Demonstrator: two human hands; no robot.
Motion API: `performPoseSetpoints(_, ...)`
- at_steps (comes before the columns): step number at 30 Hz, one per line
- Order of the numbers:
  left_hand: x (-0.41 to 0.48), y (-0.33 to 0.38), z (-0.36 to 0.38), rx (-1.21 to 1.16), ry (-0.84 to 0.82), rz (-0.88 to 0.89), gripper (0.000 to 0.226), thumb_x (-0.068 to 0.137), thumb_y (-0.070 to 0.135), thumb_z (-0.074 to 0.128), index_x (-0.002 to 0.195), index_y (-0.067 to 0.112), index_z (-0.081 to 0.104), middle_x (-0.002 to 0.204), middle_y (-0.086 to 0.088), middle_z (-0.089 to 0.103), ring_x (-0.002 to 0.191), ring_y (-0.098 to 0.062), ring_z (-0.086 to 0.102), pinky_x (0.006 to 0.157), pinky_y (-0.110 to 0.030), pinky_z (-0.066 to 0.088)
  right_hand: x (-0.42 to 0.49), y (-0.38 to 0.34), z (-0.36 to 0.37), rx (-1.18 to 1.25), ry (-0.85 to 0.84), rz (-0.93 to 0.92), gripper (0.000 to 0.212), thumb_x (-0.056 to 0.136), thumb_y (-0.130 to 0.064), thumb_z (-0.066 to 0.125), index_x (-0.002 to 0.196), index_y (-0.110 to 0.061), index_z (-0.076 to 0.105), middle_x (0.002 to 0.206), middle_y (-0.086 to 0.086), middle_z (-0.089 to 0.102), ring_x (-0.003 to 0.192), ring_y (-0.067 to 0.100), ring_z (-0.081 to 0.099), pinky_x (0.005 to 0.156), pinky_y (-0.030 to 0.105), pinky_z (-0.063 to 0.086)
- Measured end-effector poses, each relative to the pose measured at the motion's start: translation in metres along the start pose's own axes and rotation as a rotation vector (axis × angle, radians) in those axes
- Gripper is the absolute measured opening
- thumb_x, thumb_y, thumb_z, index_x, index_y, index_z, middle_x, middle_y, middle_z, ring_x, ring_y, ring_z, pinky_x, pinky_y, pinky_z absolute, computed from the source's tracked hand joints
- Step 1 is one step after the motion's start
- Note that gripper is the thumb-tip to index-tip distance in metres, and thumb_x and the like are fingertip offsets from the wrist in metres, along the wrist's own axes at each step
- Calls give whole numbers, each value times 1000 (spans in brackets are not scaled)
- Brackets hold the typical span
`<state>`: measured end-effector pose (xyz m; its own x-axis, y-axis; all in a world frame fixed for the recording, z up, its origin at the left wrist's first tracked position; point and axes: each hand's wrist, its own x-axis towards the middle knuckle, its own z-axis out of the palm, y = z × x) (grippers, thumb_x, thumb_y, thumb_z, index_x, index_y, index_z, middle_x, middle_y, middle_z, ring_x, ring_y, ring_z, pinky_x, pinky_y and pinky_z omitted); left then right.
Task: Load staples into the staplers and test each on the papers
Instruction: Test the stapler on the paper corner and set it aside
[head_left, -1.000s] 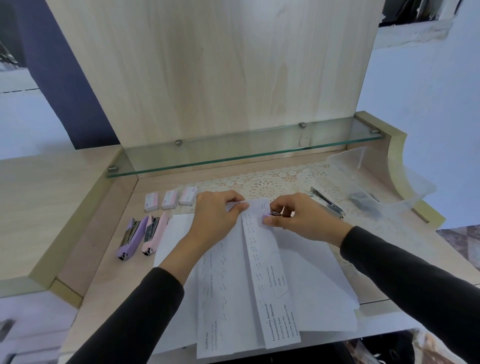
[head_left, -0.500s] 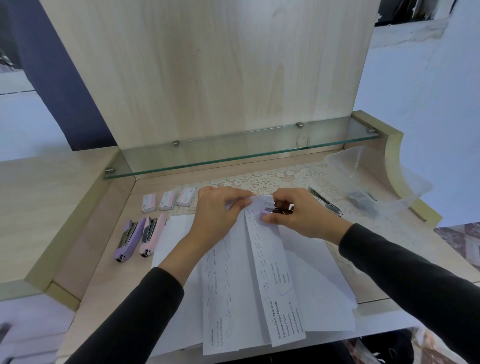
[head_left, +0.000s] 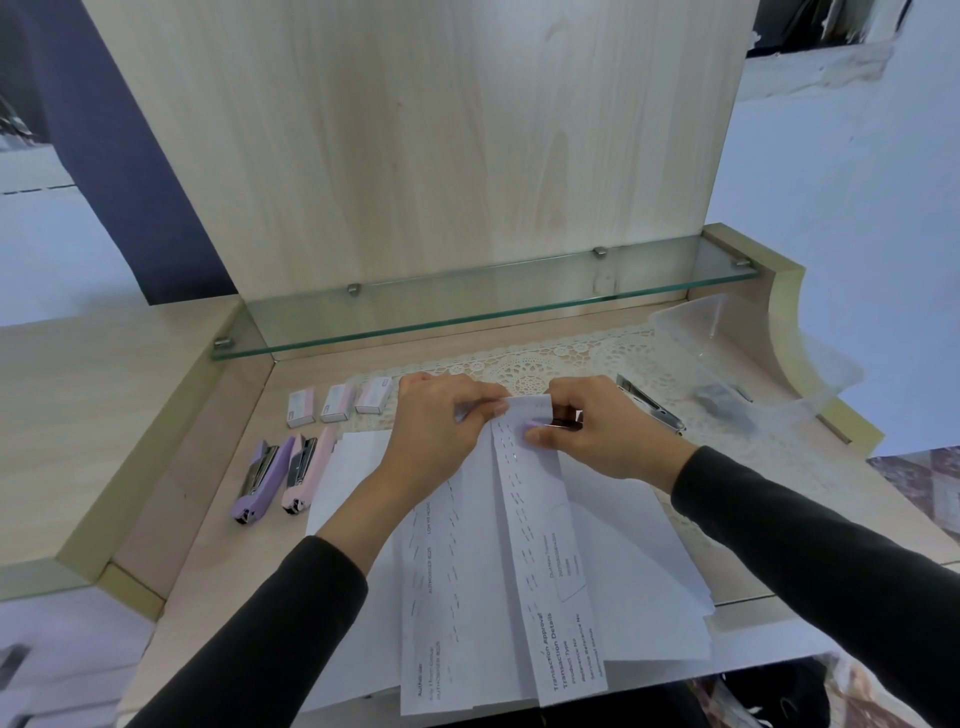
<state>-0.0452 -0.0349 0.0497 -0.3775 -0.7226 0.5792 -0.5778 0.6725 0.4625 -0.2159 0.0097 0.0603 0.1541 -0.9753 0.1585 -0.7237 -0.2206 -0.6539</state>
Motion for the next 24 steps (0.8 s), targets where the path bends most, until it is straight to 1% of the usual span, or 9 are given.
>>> performPoseSetpoints(3, 0, -1, -1, 0, -4, 2, 21, 78, 27, 60, 87, 14, 74, 88, 0, 73, 80, -10, 61, 83, -32, 30, -1, 2, 1, 16, -7, -15, 40, 80, -33, 64, 56, -18, 36, 63, -2, 40, 58, 11, 34, 56, 23, 28)
performPoseSetpoints(6, 0, -4, -2, 20, -5, 2, 14, 80, 21, 66, 89, 13, 74, 89, -2, 73, 81, -12, 62, 83, -33, 31, -4, 4, 0, 28, -41, -21, 35, 79, -35, 65, 59, -20, 41, 67, -2, 43, 61, 12, 37, 60, 25, 30)
performPoseSetpoints(8, -1, -6, -3, 19, -7, -2, 12, 80, 15, 68, 90, 12, 74, 89, -3, 73, 82, -15, 63, 83, -34, 34, -5, 5, -1, 36, -36, -26, 30, 78, -35, 65, 63, -15, 48, 69, -1, 45, 64, 13, 39, 63, 27, 32)
performPoseSetpoints(10, -1, -7, -4, 24, -4, 2, 12, 80, 15, 68, 90, 12, 74, 90, -3, 73, 83, -15, 63, 82, -33, 33, -6, 7, -2, 49, -22, -38, 29, 77, -35, 66, 70, -10, 54, 71, -1, 47, 65, 14, 41, 64, 28, 34)
performPoseSetpoints(13, -1, -7, -4, 23, 8, 0, 13, 80, 16, 67, 91, 12, 74, 91, -3, 73, 82, -8, 58, 83, -30, 29, -7, 7, -2, 51, -16, -51, 28, 77, -35, 66, 72, -9, 56, 71, -1, 48, 65, 14, 42, 64, 29, 35)
performPoseSetpoints(17, -1, -7, -4, 22, 7, 1, 14, 80, 16, 68, 92, 12, 74, 91, -3, 73, 83, -9, 59, 84, -32, 33, -7, 6, -1, 31, -11, -57, 32, 78, -35, 65, 76, -4, 59, 74, 3, 50, 67, 15, 42, 65, 29, 35)
performPoseSetpoints(21, -2, -6, -5, 18, 8, -9, 14, 81, 16, 67, 93, 12, 73, 92, -4, 73, 83, -10, 58, 84, -32, 32, -7, 6, -1, 9, -13, -63, 35, 79, -37, 64, 76, -3, 58, 75, 5, 51, 66, 15, 42, 64, 29, 34)
performPoseSetpoints(24, -3, -5, -5, 17, 7, -22, 15, 81, 16, 67, 94, 12, 73, 94, -4, 73, 81, -7, 55, 84, -30, 30, -7, 7, 0, 7, -15, -60, 36, 78, -38, 64, 77, -3, 59, 75, 5, 52, 66, 15, 42, 64, 29, 35)
